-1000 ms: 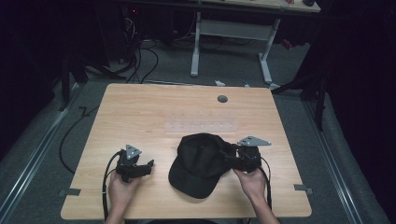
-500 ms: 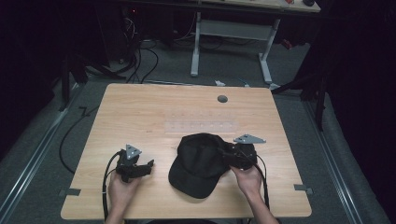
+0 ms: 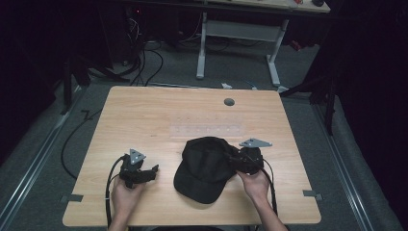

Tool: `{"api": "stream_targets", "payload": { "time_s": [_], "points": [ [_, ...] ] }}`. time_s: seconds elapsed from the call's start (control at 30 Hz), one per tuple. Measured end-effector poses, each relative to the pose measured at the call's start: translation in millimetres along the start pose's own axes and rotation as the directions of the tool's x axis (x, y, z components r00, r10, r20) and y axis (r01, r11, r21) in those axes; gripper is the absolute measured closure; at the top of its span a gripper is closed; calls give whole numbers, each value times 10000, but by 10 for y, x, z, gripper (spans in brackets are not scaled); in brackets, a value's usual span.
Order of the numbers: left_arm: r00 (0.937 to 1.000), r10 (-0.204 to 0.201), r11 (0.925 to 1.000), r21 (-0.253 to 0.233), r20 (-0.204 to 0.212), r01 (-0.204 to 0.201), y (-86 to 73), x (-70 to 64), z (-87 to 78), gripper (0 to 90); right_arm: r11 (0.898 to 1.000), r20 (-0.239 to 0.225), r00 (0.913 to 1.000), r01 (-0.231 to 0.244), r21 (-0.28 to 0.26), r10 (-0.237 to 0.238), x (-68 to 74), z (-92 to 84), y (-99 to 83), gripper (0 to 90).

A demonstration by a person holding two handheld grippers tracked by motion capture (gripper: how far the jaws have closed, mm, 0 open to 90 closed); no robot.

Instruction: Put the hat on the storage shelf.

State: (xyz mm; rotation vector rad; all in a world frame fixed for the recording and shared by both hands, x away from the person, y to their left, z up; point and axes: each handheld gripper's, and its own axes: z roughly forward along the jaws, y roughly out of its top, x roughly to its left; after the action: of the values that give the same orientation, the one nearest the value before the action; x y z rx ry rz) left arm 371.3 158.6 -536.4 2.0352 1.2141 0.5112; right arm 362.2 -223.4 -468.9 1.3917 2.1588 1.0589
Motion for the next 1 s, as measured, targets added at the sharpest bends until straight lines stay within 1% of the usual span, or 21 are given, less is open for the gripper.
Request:
{"api": "stream_targets", "payload": {
  "time_s": [0.17,0.33,0.43,0.57,0.77,1.0],
  "points": [
    [10000,2,10000,1,-2,-2,0,0,0,248,9997,-168,9998,-110,201,113,-21,45,-22,600],
    [10000,7,10000,4,-7,-7,0,0,0,248,9986,-288,9996,-37,528,52,-11,108,-38,680],
    [10000,8,10000,4,-10,-8,0,0,0,248,9980,-426,9990,-140,609,166,-19,121,-36,725],
    [10000,9,10000,6,-12,-9,0,-1,0,248,9980,-476,9988,-104,631,134,-20,115,-36,784],
    [10000,38,10000,3,-34,-38,0,-4,1,243,9990,-605,9980,-137,437,163,-33,89,-32,838],
    [10000,41,10000,7,-21,-41,1,-4,2,240,9997,-765,9968,-220,140,230,-53,23,-26,849]
  ]
}}
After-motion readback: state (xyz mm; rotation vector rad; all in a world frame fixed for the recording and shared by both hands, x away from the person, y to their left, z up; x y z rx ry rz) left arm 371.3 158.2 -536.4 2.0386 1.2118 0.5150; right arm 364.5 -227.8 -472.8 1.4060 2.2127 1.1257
